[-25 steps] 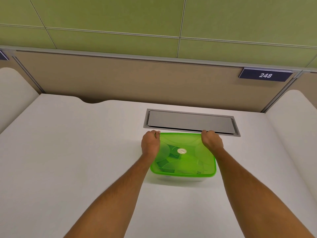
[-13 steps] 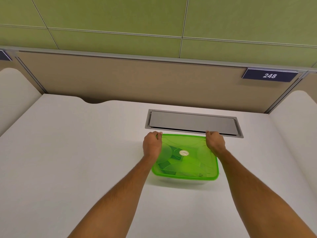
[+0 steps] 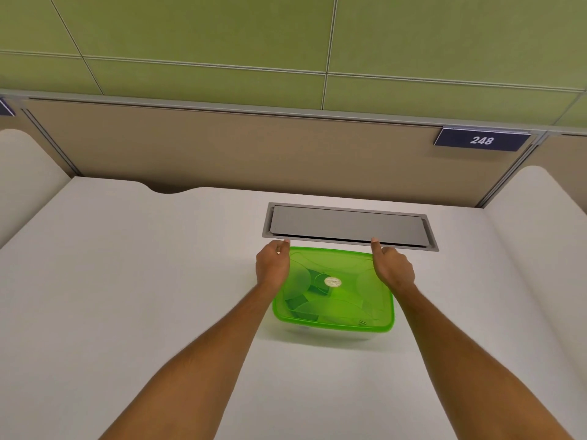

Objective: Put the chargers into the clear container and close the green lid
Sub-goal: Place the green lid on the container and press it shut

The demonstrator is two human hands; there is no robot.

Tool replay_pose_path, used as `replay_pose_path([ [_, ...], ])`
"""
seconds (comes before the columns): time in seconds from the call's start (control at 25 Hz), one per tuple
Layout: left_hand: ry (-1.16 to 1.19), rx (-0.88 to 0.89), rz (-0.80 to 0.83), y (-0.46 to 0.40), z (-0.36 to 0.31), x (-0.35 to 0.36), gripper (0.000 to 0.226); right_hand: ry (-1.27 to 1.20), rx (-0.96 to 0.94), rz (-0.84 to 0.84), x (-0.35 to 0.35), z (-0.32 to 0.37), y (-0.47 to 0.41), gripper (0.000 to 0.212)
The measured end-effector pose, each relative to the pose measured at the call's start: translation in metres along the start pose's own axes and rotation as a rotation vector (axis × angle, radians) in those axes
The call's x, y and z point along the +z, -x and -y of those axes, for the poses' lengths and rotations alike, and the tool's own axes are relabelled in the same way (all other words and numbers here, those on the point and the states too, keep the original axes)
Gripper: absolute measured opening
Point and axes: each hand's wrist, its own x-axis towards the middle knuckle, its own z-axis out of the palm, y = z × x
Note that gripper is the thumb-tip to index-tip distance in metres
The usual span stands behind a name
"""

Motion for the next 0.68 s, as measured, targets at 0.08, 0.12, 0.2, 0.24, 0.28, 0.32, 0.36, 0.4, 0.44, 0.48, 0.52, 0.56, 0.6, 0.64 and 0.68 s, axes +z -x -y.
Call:
replay_pose_path([
  [0.08, -0.024, -0.008, -0.007, 0.005, 0.002, -0.007, 0.037, 0.021, 0.03, -0.004, -0.003, -0.007, 0.014, 0.078],
  [0.12, -0.064, -0.008, 0.004, 0.011, 0.004, -0.011, 0.039, 0.024, 0.054, -0.011, -0.004, -0.011, 0.022, 0.079],
  [0.2, -0.197, -0.021, 0.032, 0.026, 0.012, -0.015, 0.047, 0.048, 0.104, -0.021, -0.003, -0.019, 0.039, 0.081],
  [0.24, -0.273, -0.032, 0.047, 0.035, 0.017, -0.016, 0.052, 0.069, 0.123, -0.019, -0.002, -0.023, 0.048, 0.081],
  [0.28, -0.345, -0.042, 0.067, 0.044, 0.022, -0.017, 0.057, 0.091, 0.138, -0.016, 0.001, -0.026, 0.058, 0.082],
  [0.32, -0.406, -0.047, 0.083, 0.053, 0.025, -0.018, 0.06, 0.107, 0.151, -0.016, 0.004, -0.029, 0.067, 0.082],
  [0.36, -0.453, -0.05, 0.089, 0.061, 0.028, -0.019, 0.063, 0.118, 0.161, -0.02, 0.007, -0.03, 0.075, 0.082],
  [0.4, -0.485, -0.055, 0.09, 0.066, 0.03, -0.02, 0.064, 0.121, 0.172, -0.027, 0.011, -0.031, 0.083, 0.082],
  [0.44, -0.503, -0.065, 0.087, 0.071, 0.03, -0.021, 0.065, 0.119, 0.184, -0.037, 0.013, -0.031, 0.089, 0.082],
  [0.48, -0.505, -0.078, 0.08, 0.076, 0.031, -0.022, 0.066, 0.111, 0.197, -0.048, 0.015, -0.031, 0.093, 0.082],
  [0.52, -0.492, -0.097, 0.068, 0.08, 0.03, -0.022, 0.066, 0.097, 0.207, -0.059, 0.016, -0.03, 0.097, 0.082],
  [0.56, -0.47, -0.115, 0.048, 0.083, 0.03, -0.022, 0.065, 0.083, 0.215, -0.071, 0.017, -0.03, 0.098, 0.081],
  [0.6, -0.447, -0.129, 0.031, 0.085, 0.029, -0.022, 0.064, 0.07, 0.216, -0.083, 0.017, -0.03, 0.099, 0.08],
  [0.64, -0.431, -0.13, 0.015, 0.087, 0.029, -0.02, 0.063, 0.059, 0.212, -0.095, 0.017, -0.032, 0.099, 0.078],
  [0.68, -0.417, -0.127, 0.002, 0.089, 0.029, -0.02, 0.062, 0.046, 0.208, -0.105, 0.017, -0.032, 0.099, 0.076],
])
